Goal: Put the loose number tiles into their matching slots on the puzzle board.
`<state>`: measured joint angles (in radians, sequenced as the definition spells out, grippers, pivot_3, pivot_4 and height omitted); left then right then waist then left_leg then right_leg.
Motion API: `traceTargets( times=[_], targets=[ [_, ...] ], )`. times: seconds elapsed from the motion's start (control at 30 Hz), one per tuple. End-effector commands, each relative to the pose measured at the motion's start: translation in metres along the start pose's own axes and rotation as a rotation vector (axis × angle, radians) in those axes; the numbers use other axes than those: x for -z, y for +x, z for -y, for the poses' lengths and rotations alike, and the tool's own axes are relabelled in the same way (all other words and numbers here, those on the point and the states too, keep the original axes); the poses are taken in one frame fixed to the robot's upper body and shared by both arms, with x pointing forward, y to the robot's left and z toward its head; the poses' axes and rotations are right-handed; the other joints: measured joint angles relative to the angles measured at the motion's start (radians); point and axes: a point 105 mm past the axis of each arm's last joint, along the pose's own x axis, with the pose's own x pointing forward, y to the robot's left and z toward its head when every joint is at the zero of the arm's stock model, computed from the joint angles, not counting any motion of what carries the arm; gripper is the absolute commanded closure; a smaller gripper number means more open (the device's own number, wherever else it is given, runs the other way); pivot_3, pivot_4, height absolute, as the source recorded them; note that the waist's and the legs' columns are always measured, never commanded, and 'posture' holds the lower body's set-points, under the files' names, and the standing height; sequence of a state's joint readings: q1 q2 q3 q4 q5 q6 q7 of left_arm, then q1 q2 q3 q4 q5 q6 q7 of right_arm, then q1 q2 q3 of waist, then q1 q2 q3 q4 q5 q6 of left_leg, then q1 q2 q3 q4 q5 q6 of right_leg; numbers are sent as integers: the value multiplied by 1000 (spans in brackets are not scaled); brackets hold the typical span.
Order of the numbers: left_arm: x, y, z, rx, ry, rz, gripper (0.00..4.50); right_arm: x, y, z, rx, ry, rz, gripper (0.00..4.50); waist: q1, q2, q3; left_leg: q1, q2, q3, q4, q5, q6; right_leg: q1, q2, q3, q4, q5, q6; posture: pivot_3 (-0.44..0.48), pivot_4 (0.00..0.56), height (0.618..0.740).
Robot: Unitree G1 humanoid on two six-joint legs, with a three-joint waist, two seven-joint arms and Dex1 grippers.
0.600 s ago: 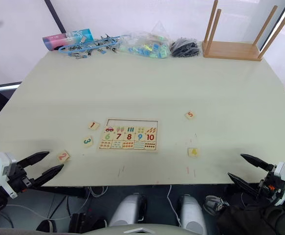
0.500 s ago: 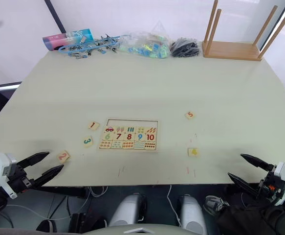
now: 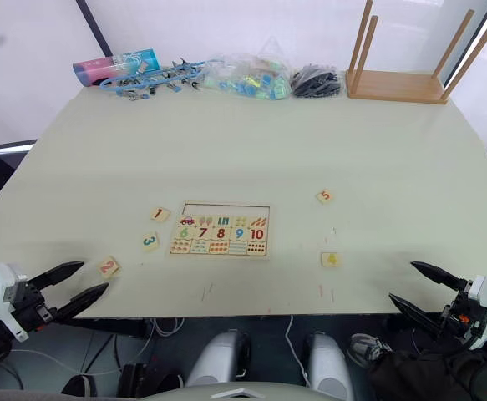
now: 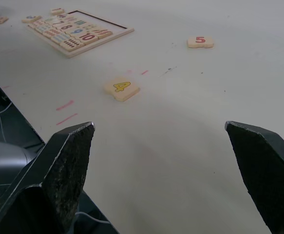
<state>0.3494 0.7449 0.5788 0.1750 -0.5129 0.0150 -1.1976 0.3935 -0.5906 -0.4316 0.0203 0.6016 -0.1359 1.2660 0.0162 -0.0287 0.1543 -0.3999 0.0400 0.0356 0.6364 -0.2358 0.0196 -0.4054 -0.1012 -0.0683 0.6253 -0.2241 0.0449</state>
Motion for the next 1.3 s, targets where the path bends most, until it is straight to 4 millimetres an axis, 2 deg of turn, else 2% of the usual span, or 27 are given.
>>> traceTargets(
  times=[0.03, 0.2, 0.53, 0.7, 0.83, 0.97, 1.13, 1.3],
  targets=[
    [-5, -4, -4, -6, 20, 18, 131, -8, -1, 1, 3, -27, 29, 0, 0, 0, 0, 0, 0, 0, 0, 0, 0, 0, 0, 0, 0, 0, 0, 0, 150, 737],
    [-7, -5, -7, -4, 21, 24, 131, -10, 1, -2, -12, -25, 44, 0, 0, 0, 0, 0, 0, 0, 0, 0, 0, 0, 0, 0, 0, 0, 0, 0, 150, 737],
    [-40, 9, -34, 67, 57, 29, 131, -24, 14, -19, -104, -26, 133, 0, 0, 1, 0, 0, 1, 0, 1, 1, 2, 0, 2, 0, 1, 0, 0, 0, 150, 737],
    [-64, 37, -44, 148, 108, 19, 131, -28, 23, -27, -136, -38, 155, 0, 6, 0, 0, 0, 0, 2, 1, 3, 5, 1, 2, 0, 1, 0, 0, 0, 150, 737],
    [-75, 61, -48, 157, 105, 17, 131, -32, 26, -31, -143, -52, 173, 0, -1, -2, -2, 0, 0, 6, 2, 3, 5, 1, 4, 0, 1, 0, 0, 0, 150, 737],
    [-84, 85, -38, 138, 96, 68, 131, -36, 28, -37, -164, -59, 188, 0, -3, -2, -2, 1, 1, 8, 2, 3, 5, 2, 5, 2, 1, 1, 0, 0, 150, 737],
    [-88, 101, -32, 14, 68, 81, 131, -39, 29, -41, -194, -69, 198, 0, -1, -3, -2, 1, 1, 8, 3, 3, 5, 2, 5, 3, 1, 2, 3, 0, 150, 737],
    [-82, 106, -26, -79, 58, 40, 131, -38, 30, -40, -199, -72, 198, 0, -1, -3, -2, 1, 2, 7, 4, 3, 5, 2, 5, 5, 2, 3, 2, 0, 150, 737]
  ],
)
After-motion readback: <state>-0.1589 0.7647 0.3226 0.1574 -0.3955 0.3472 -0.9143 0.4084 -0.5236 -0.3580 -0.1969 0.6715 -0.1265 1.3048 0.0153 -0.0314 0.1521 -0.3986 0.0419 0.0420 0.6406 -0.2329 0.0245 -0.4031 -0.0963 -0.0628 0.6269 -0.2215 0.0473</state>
